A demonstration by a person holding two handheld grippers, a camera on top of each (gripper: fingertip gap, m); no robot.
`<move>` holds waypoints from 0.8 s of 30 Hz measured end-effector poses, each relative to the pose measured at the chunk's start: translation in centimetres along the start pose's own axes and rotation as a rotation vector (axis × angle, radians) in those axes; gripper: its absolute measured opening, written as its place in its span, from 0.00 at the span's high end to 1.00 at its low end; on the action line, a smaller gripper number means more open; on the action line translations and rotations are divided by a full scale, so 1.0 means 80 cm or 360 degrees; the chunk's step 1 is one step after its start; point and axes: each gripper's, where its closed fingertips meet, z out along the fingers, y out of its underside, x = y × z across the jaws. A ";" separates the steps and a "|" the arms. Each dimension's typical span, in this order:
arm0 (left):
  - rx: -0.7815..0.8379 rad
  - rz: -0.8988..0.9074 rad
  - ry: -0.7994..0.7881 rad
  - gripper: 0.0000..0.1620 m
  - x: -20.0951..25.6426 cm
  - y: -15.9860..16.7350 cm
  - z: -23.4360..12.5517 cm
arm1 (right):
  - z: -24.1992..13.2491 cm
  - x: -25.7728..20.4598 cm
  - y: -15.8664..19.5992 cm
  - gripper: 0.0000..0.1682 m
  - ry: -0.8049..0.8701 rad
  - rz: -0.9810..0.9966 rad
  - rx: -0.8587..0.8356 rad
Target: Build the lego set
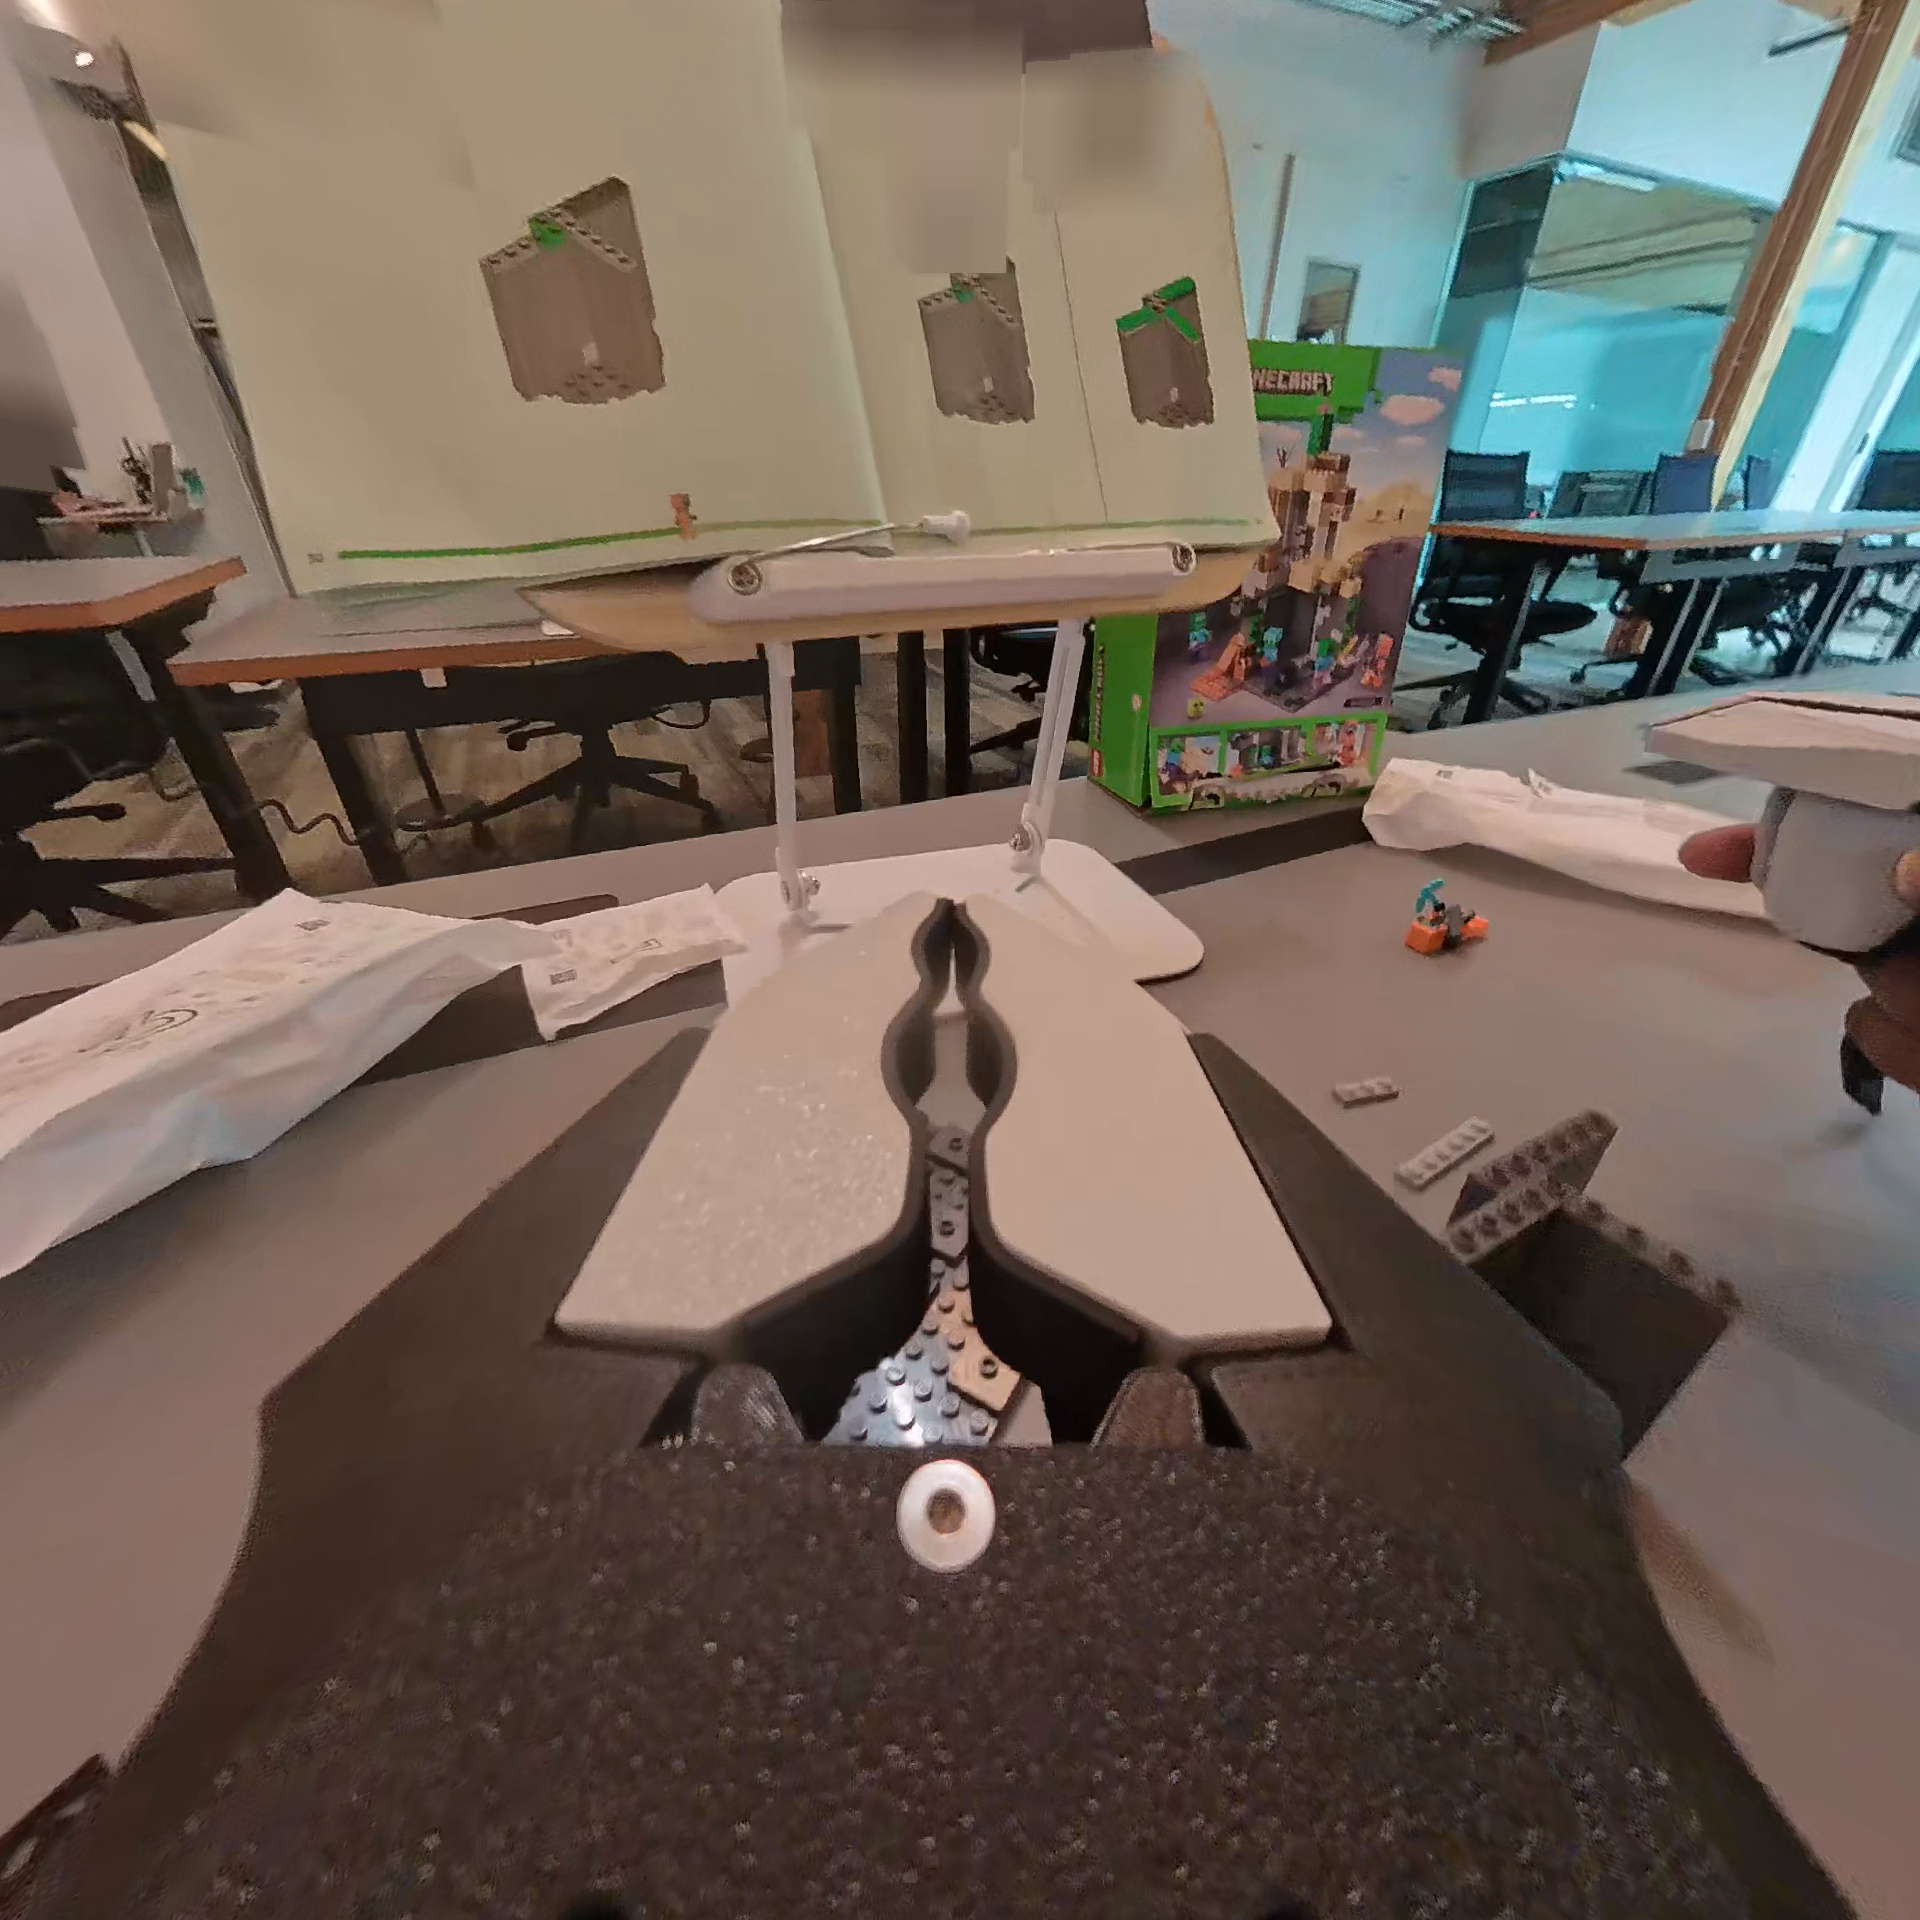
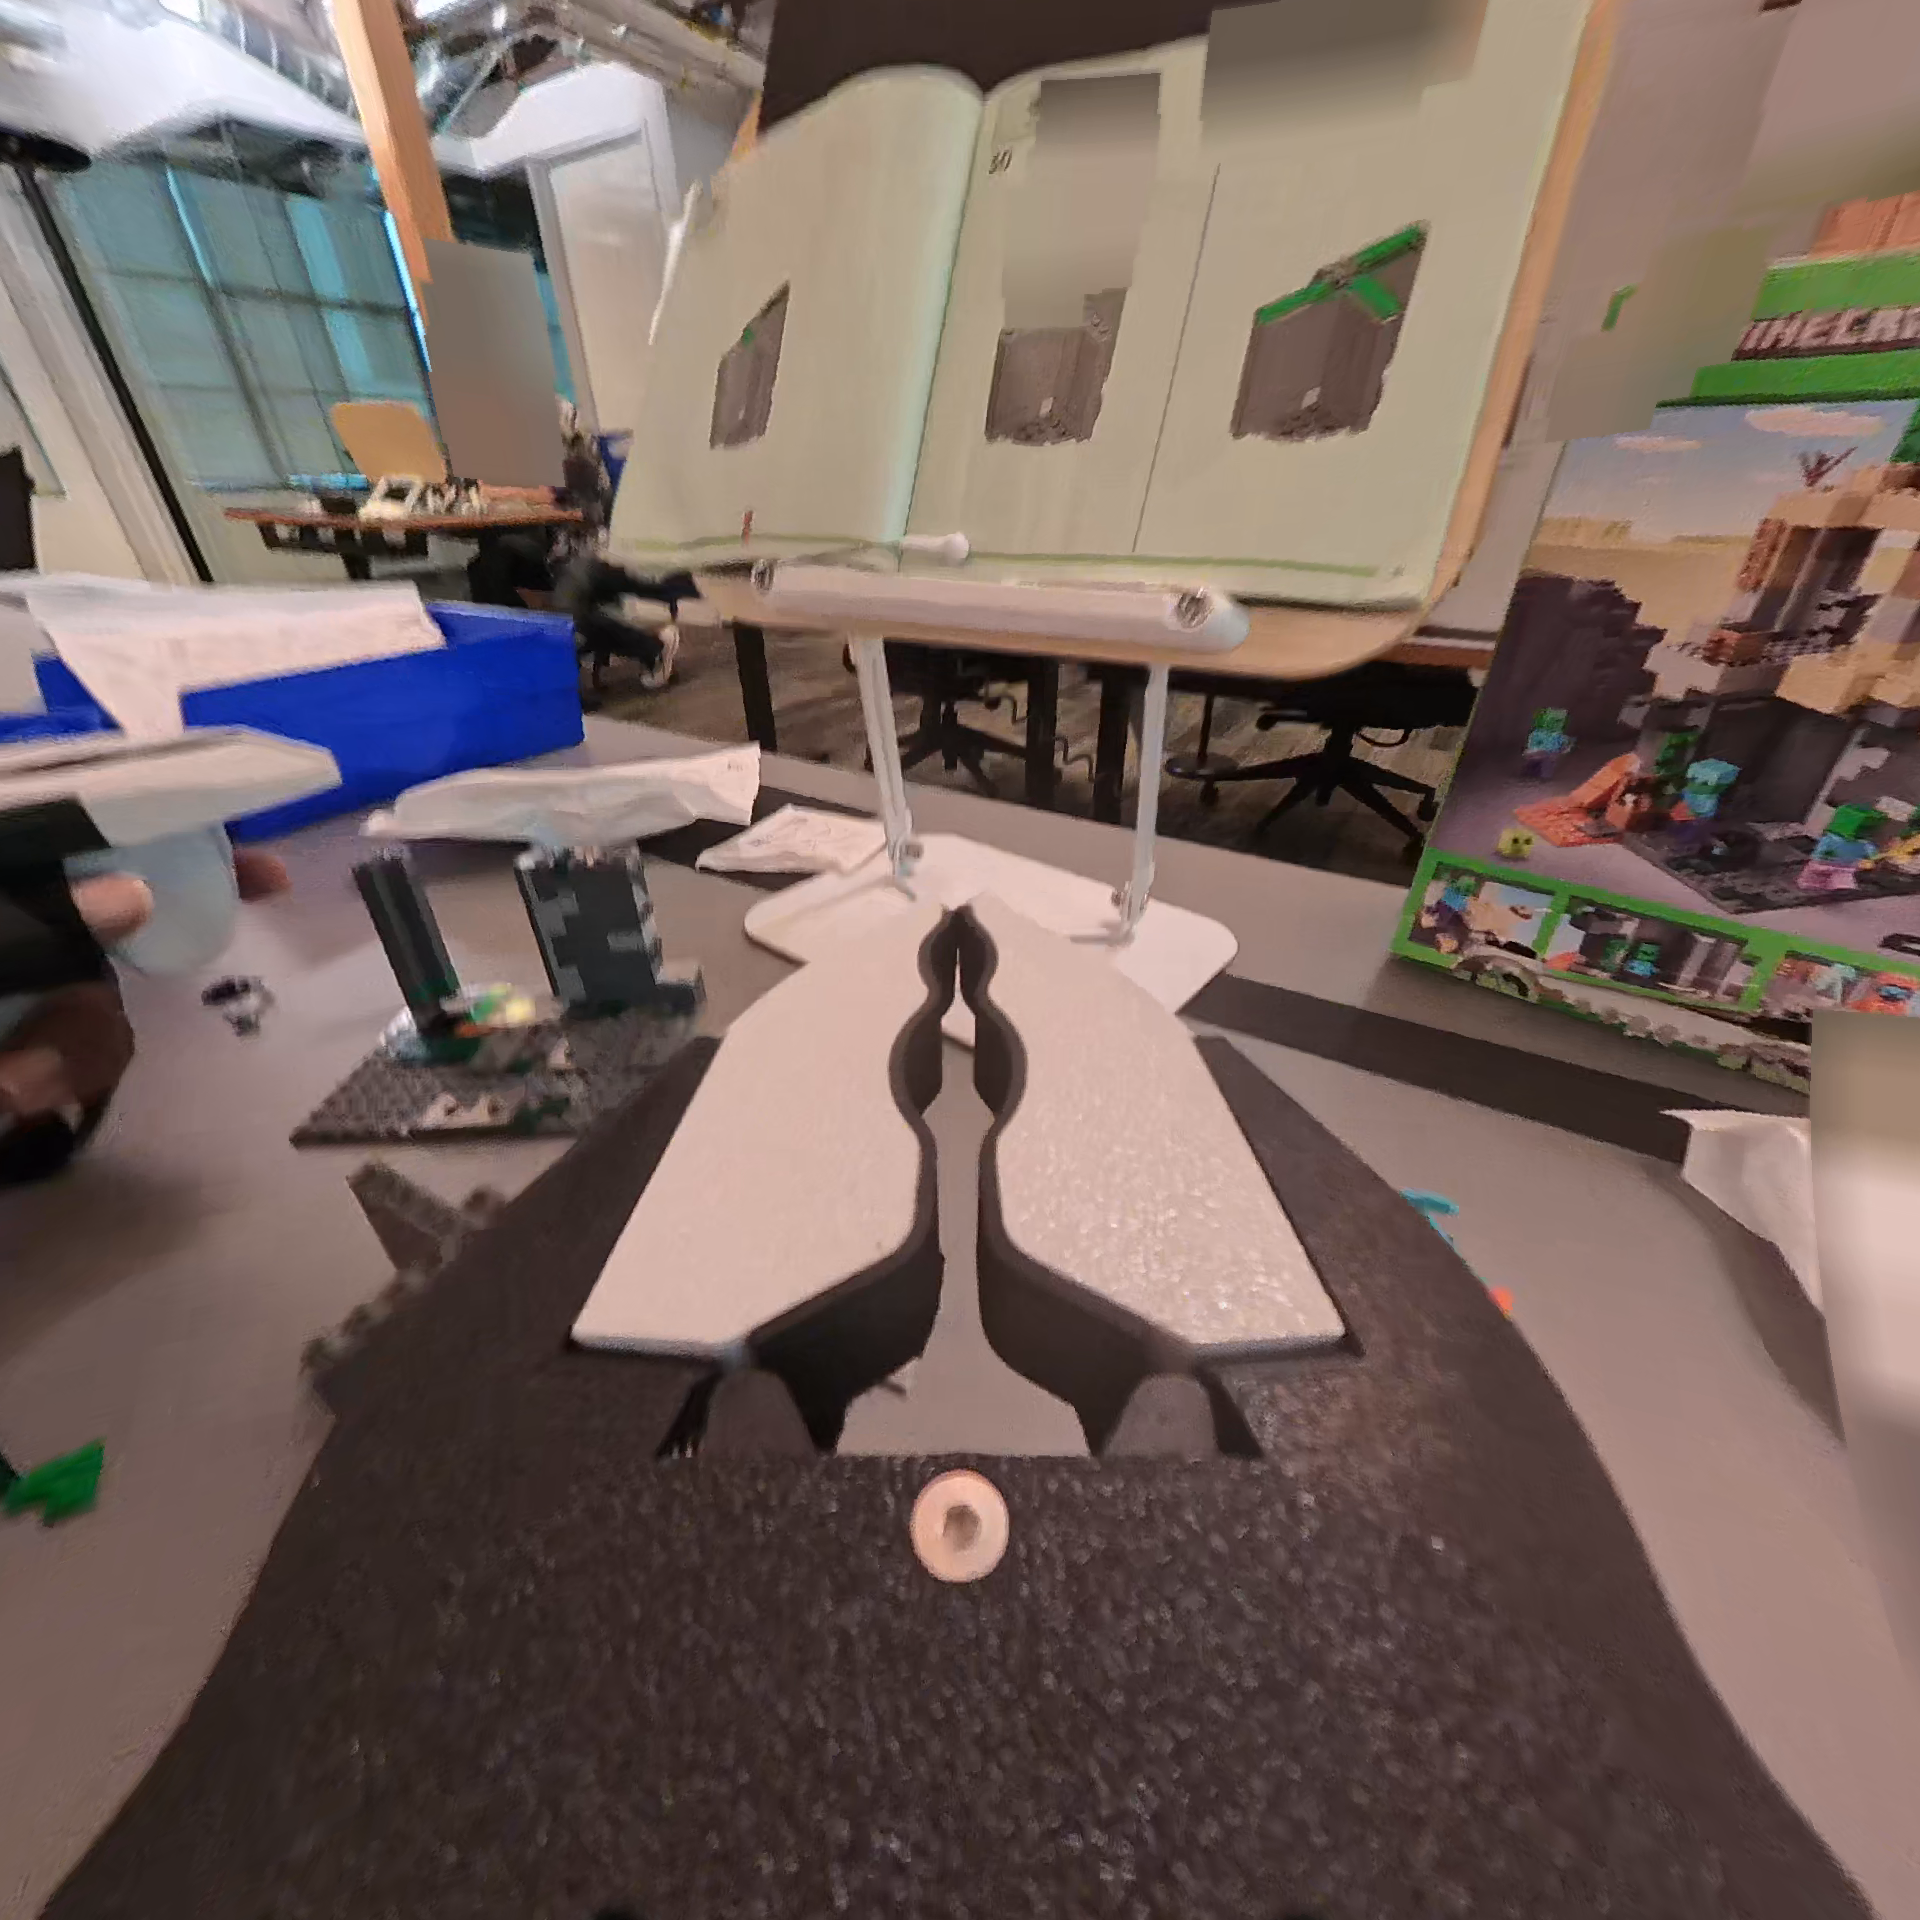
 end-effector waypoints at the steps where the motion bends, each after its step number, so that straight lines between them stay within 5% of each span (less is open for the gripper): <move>1: -0.0010 0.0026 0.0011 1.00 -0.001 0.004 -0.003 | -0.001 0.000 0.011 1.00 -0.0010 -0.0026 -0.0031; 24: -0.0052 -0.0131 0.0291 1.00 0.023 0.008 -0.010 | -0.002 -0.017 0.032 1.00 -0.0190 0.0068 -0.0167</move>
